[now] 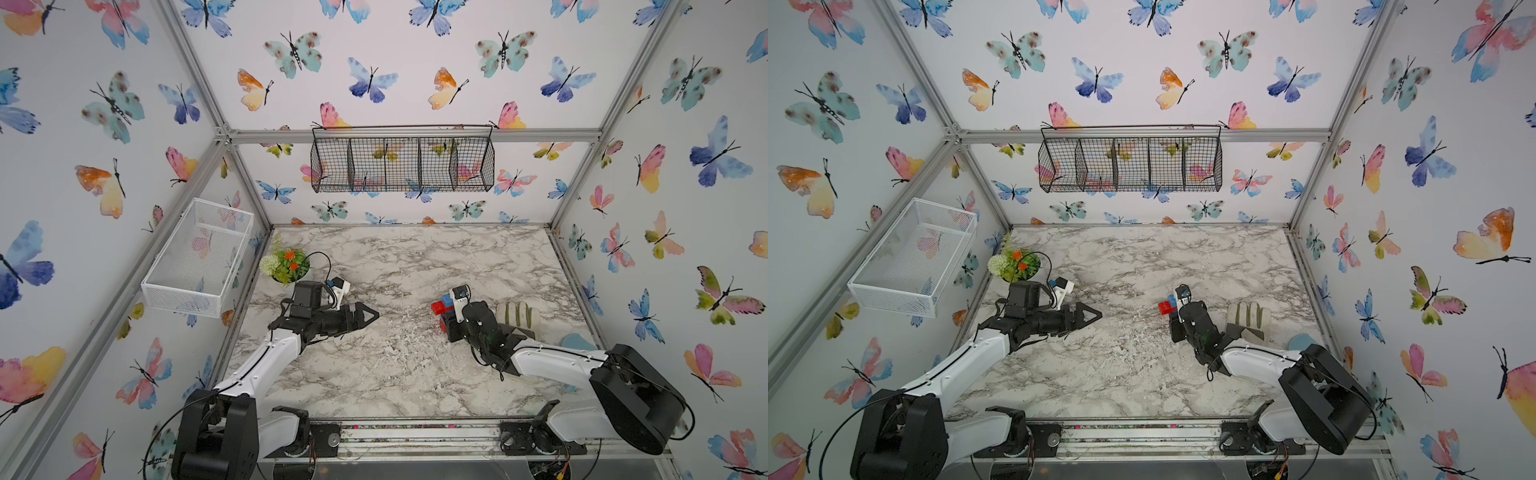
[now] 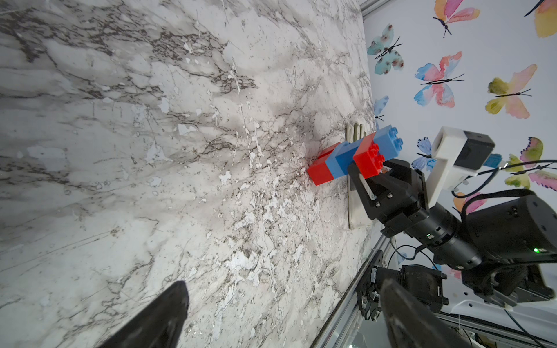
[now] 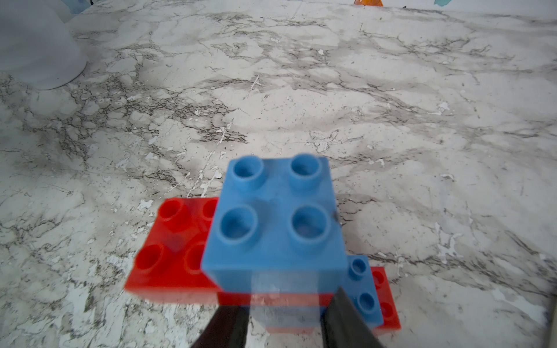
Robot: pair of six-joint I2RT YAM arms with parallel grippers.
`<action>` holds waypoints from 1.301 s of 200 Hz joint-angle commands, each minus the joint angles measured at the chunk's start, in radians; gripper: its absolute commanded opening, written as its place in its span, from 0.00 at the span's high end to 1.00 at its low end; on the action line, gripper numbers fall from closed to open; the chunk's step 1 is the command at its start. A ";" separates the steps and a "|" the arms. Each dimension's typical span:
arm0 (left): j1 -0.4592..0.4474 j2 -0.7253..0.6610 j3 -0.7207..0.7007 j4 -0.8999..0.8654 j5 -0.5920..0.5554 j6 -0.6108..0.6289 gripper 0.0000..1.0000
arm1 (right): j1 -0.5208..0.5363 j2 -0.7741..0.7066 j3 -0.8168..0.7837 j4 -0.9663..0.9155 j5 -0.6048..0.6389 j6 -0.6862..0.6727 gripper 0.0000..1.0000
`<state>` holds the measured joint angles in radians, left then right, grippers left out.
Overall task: Assemble a giraffe with lego
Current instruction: Adjust the lego brick at the center of the board.
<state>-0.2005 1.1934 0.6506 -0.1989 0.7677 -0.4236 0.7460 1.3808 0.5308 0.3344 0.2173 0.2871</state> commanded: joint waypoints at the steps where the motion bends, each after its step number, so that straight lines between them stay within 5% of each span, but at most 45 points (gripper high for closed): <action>1: -0.005 -0.006 0.003 -0.007 0.013 0.007 0.02 | 0.006 -0.020 0.066 -0.093 0.013 0.000 0.61; 94: -0.005 -0.007 0.004 -0.007 0.016 0.008 0.02 | 0.006 0.004 0.364 -0.522 0.004 0.025 0.65; 260: -0.008 -0.041 0.001 -0.005 0.041 0.005 0.02 | 0.006 0.417 1.136 -1.382 -0.030 0.160 0.68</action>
<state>-0.2050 1.1732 0.6506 -0.1989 0.7704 -0.4240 0.7460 1.7466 1.5822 -0.8753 0.2005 0.4084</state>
